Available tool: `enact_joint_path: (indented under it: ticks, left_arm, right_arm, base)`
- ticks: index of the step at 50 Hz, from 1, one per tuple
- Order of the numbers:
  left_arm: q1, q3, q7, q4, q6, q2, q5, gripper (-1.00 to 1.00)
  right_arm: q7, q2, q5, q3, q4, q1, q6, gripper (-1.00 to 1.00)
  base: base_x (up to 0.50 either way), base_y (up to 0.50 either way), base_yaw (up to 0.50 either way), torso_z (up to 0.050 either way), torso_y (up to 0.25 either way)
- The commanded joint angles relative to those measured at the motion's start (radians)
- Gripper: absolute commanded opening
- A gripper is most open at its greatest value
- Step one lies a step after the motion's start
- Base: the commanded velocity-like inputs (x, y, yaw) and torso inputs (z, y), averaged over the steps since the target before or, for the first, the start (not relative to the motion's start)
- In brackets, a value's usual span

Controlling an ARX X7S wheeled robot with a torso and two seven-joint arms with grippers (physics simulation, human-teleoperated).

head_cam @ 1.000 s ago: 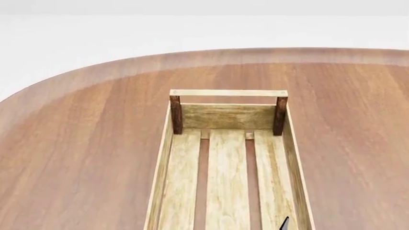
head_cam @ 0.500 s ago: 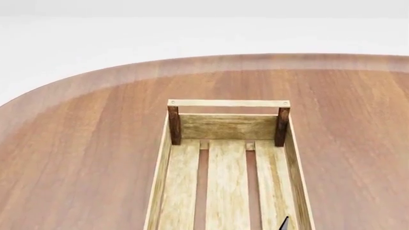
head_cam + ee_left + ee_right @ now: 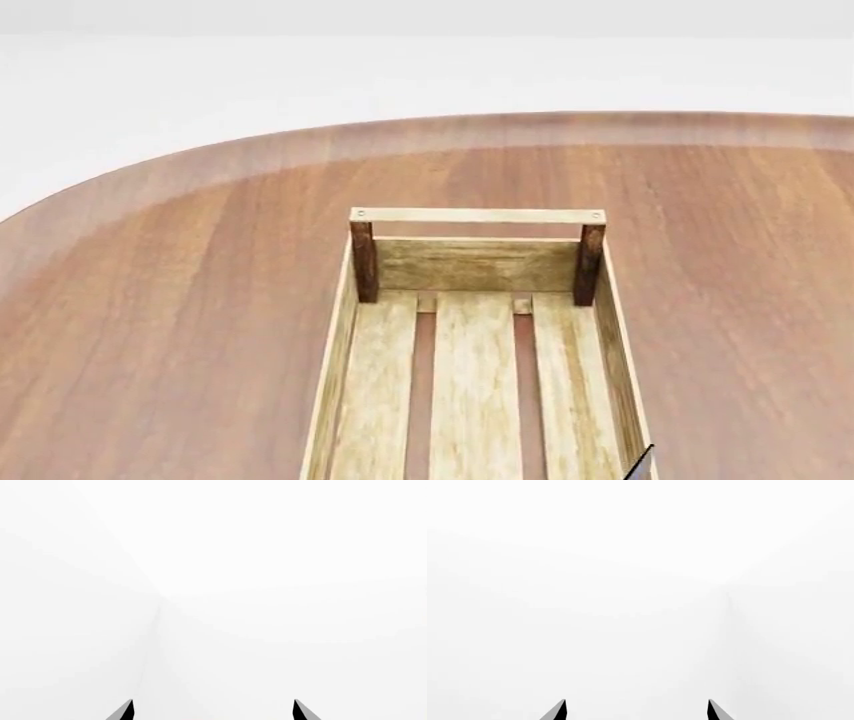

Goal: Pick up the cream cheese and put it in the tray.

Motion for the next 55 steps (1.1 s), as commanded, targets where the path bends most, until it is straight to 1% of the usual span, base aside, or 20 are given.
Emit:
enact_joint_path:
  ticks: [1,10,11,15,22,31,32,36,44,55]
  left_arm:
    - [-0.002,0.006,-0.009,-0.002,-0.002,-0.005,0.003,1.0]
    - [-0.005,0.005,-0.017,0.001,-0.008,-0.012,-0.003,1.0]
    - [-0.005,0.006,-0.017,0.001,-0.008,-0.012,-0.003,1.0]
    - [-0.004,0.006,-0.02,0.006,-0.011,-0.016,-0.007,1.0]
    - [-0.001,0.002,-0.026,0.014,-0.014,-0.025,-0.018,1.0]
    - [0.004,-0.012,-0.037,0.034,-0.021,-0.038,-0.04,1.0]
    - [0.007,-0.014,-0.039,0.039,-0.02,-0.04,-0.041,1.0]
    - [0.01,-0.017,-0.043,0.044,-0.02,-0.042,-0.043,1.0]
    - [0.011,-0.018,-0.051,0.045,-0.019,-0.043,-0.041,1.0]
    - [0.011,-0.018,-0.057,0.048,-0.02,-0.05,-0.046,1.0]
  right_arm:
    - [0.058,-0.03,-0.044,0.053,-0.028,-0.007,0.052,1.0]
    - [0.076,-0.036,-0.026,0.099,-0.056,-0.015,0.128,1.0]
    - [0.083,-0.047,-0.018,0.114,-0.066,-0.017,0.161,1.0]
    - [0.089,-0.039,0.005,0.13,-0.081,-0.03,0.165,1.0]
    - [0.126,-0.044,0.019,0.195,-0.09,-0.052,0.235,1.0]
    - [0.158,-0.032,0.073,0.257,-0.068,-0.073,0.263,1.0]
    - [0.173,-0.039,0.057,0.275,-0.076,-0.076,0.29,1.0]
    - [0.171,-0.027,0.134,0.303,-0.068,-0.094,0.282,1.0]
    - [0.191,-0.026,0.172,0.346,-0.083,-0.114,0.318,1.0]
    - [0.258,-0.063,0.194,0.42,-0.117,-0.125,0.456,1.0]
  base:
    - [0.0,0.0,0.0,0.0,0.0]
    - [0.0,0.0,0.0,0.0,0.0]
    - [0.0,0.0,0.0,0.0,0.0]
    - [0.0,0.0,0.0,0.0,0.0]
    - [0.0,0.0,0.0,0.0,0.0]
    - [0.0,0.0,0.0,0.0,0.0]
    - [0.0,0.0,0.0,0.0,0.0]
    - [0.0,0.0,0.0,0.0,0.0]
    - [0.0,0.0,0.0,0.0,0.0]
    - [0.0,0.0,0.0,0.0,0.0]
